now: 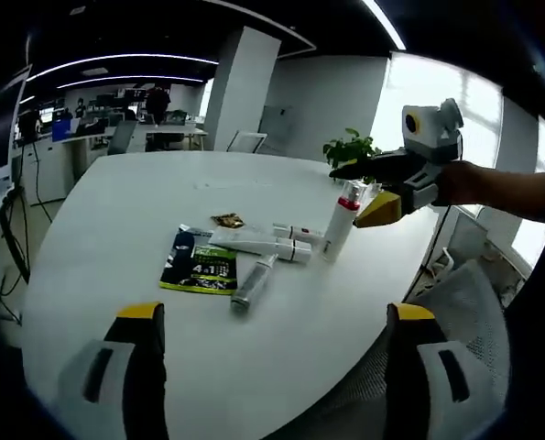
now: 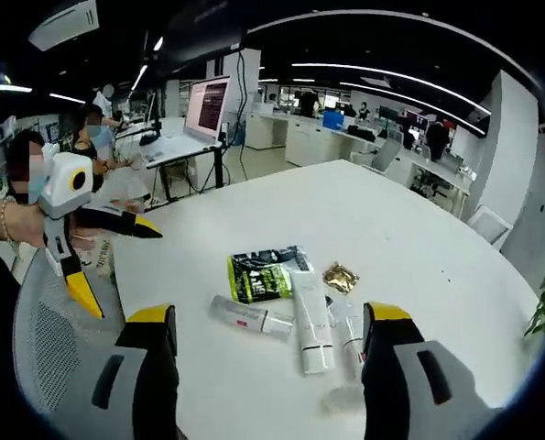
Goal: Arrange the skincare products in the storage area until every visible bottle or jar stands upright without overlapping.
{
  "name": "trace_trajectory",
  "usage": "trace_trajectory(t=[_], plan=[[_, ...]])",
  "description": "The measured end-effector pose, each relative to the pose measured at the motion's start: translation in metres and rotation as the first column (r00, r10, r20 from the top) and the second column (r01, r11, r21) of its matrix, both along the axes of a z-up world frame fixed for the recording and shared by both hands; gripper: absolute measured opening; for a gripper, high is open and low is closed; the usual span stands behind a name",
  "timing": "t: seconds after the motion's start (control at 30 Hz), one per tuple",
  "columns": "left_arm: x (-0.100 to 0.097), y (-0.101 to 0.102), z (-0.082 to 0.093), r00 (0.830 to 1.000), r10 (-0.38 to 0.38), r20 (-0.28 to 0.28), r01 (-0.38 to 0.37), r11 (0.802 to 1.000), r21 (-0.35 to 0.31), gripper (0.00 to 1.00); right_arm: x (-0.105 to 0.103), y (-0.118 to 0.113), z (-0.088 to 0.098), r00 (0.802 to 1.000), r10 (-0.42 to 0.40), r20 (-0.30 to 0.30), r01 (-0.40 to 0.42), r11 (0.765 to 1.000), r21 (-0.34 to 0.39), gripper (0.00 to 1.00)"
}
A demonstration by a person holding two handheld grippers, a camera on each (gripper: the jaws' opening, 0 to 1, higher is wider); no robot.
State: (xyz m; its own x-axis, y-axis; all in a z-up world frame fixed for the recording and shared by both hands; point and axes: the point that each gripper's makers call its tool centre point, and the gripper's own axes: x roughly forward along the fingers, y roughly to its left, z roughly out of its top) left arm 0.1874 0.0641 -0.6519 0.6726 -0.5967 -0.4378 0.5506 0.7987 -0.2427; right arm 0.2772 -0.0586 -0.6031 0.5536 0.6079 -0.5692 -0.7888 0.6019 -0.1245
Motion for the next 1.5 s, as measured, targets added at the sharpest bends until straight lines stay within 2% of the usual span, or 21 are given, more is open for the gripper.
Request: trace_trajectory(t=[0.13,0.3,0.47,0.6,0.73,0.93,1.33,1.5], plan=[[-0.001,-0.002,0.0,1.0,-0.01,0.0,0.01,1.0,-0.002,0.93,0.011,0.008,0.006,1.0,0.026,-0.004,-0.026,0.999,-0.041,0.82],[-0.002,-0.002,0.001,1.0,-0.016,0.0,0.016,1.0,-0.006,0.92,0.026,0.014,0.002,0.999,0.039,-0.028,-0.041,0.995,-0.094,0.8],[-0.004,-0.004,0.0,1.0,-0.026,0.0,0.026,1.0,-0.002,0.92,0.037,0.012,-0.009,0.996,0.01,-0.088,-0.023,0.989,-0.147,0.75],[-0.004,-0.004,0.0,1.0,-0.031,-0.001,0.031,1.0,-0.001,0.92,0.045,0.017,-0.016,0.993,0.026,-0.112,-0.046,0.983,-0.178,0.73],[-0.003,-0.004,-0.002,0.999,-0.036,-0.003,0.036,0.999,0.004,0.91,0.059,0.019,-0.03,0.988,0.031,-0.15,-0.062,0.975,-0.211,0.72],[-0.004,-0.004,-0.004,0.999,-0.037,-0.008,0.037,0.999,0.01,0.91,0.068,0.02,-0.048,0.982,0.029,-0.189,-0.081,0.959,-0.272,0.71],[-0.002,-0.003,-0.004,0.999,-0.032,-0.013,0.032,0.999,0.006,0.91,0.084,0.024,-0.077,0.965,0.019,-0.262,-0.099,0.95,-0.296,0.68],[-0.002,-0.003,-0.005,0.999,-0.034,-0.016,0.034,0.999,0.009,0.91,0.082,0.025,-0.085,0.959,0.013,-0.285,-0.105,0.945,-0.309,0.65]])
